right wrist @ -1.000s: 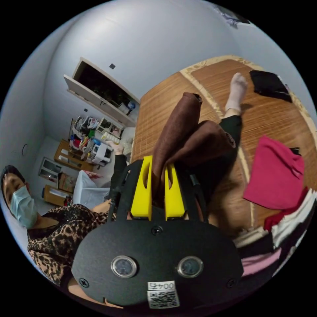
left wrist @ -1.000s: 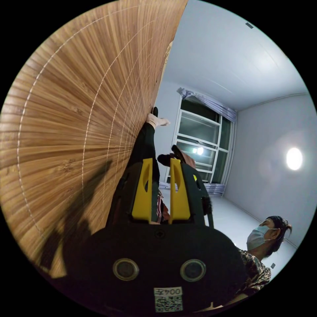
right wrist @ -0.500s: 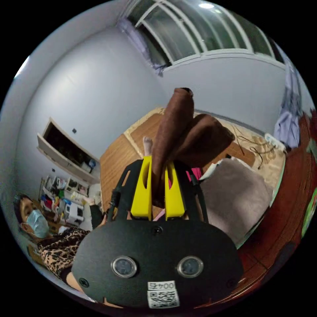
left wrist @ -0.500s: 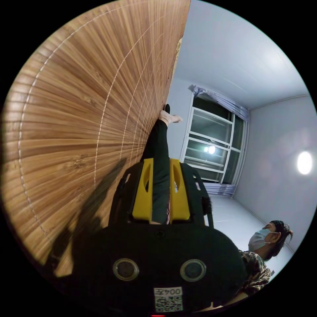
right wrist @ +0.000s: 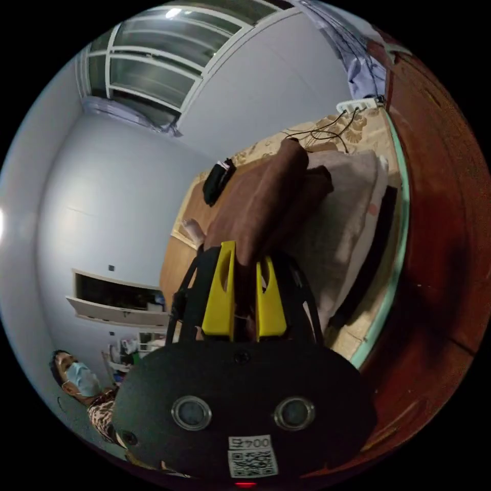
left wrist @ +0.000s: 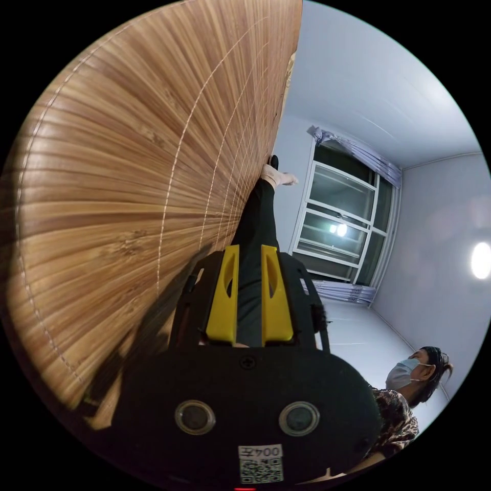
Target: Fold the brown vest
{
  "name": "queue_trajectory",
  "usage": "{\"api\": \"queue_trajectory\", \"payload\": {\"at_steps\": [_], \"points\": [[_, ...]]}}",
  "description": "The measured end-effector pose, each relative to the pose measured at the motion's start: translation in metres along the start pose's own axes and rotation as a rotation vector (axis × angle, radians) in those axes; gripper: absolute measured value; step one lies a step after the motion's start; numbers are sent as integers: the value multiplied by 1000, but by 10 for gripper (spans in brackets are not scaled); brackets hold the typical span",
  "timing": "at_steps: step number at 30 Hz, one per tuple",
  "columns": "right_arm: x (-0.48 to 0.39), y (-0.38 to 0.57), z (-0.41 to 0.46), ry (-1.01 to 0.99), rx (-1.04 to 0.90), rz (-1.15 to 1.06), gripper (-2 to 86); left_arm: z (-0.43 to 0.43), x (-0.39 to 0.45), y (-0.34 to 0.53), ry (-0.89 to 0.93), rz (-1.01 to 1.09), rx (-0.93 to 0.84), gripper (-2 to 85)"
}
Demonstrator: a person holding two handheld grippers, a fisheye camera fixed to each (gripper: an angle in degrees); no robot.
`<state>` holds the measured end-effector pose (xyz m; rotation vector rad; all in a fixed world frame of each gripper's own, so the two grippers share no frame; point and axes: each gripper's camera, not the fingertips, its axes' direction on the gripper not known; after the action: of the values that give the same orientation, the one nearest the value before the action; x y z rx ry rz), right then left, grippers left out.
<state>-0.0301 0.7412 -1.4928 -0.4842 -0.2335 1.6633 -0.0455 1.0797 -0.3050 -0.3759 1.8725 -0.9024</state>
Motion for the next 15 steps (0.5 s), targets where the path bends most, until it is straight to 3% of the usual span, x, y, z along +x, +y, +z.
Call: {"api": "queue_trajectory", "payload": {"at_steps": [3,7,10,15], "points": [[-15,11,-4,257,-16,6,92,11,2,-2,3,-2,2,59],[-71,43,-21,610,189,-70,99,32,6,-3,-6,-1,-5,59],[-116,61,-4,631,256,-232,97,51,10,-3,-7,4,-11,58],[-129,58,62,581,126,-293,110,81,17,0,3,11,-6,57]]}}
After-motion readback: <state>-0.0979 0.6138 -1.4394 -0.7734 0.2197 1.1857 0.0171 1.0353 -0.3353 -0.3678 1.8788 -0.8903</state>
